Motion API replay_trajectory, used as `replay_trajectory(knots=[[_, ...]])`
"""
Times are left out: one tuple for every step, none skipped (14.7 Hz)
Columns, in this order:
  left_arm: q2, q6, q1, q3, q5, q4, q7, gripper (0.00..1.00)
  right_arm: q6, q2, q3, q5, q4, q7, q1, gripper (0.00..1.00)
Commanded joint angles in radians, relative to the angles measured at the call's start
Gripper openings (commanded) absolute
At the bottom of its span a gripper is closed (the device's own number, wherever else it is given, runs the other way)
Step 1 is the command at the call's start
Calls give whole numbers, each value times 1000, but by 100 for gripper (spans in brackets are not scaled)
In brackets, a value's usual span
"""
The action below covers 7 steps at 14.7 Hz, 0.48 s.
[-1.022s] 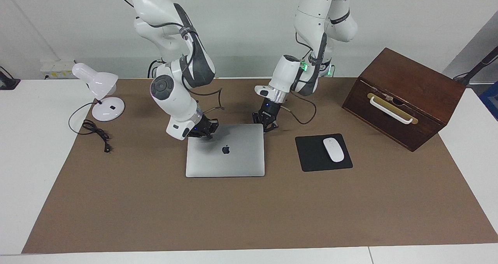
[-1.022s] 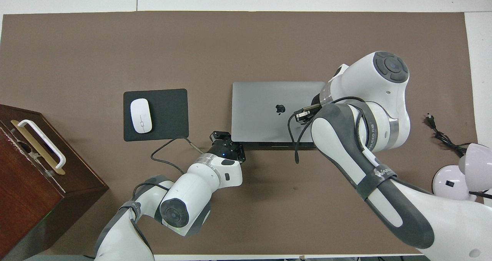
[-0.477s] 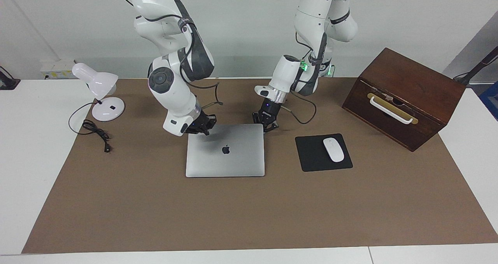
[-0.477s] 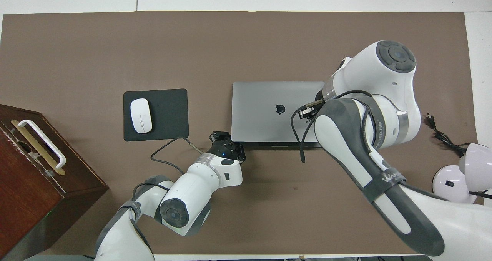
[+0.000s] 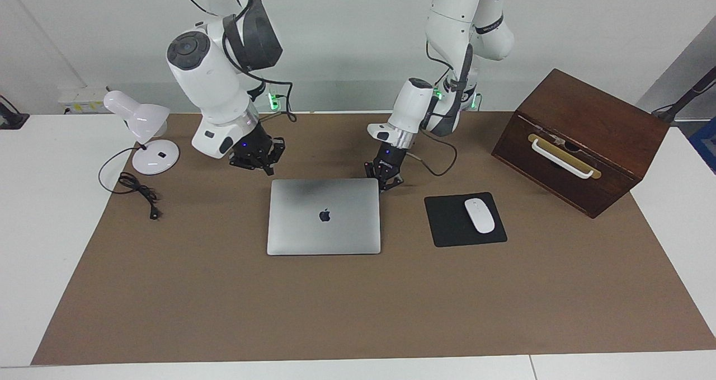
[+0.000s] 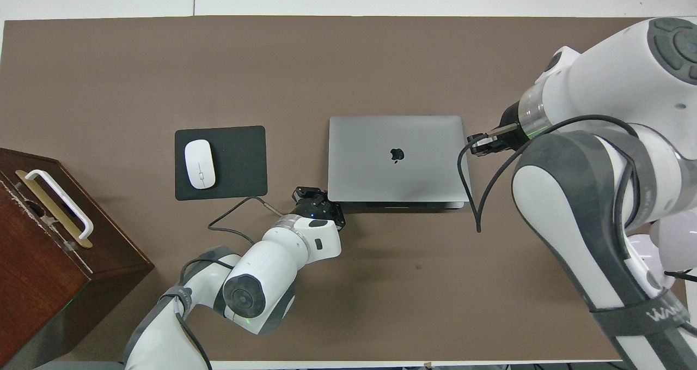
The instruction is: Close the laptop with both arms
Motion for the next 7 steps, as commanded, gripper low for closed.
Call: replay_trajectory(knots=[[-74, -136, 12, 4, -16, -51, 7, 0, -43, -44, 9, -29, -8, 21, -20, 23], [-106, -190, 15, 4, -16, -51, 9, 0, -61, -59, 9, -29, -11, 21, -29, 26], [-138, -245, 35, 4, -15, -49, 10, 0, -80, -72, 9, -30, -10, 19, -37, 35], [-175, -308, 47, 4, -15, -46, 12, 0, -92, -85, 11, -35, -11, 21, -52, 56], [-218, -381, 49, 5, -15, -42, 12, 0, -100, -99, 11, -44, -14, 21, -52, 100], [-261, -464, 70, 8, -15, -36, 12, 0, -107, -105, 11, -59, -13, 19, -55, 100], [-302, -544, 102, 8, -15, -28, 15, 0, -115, -112, 9, -72, -10, 18, -63, 100]])
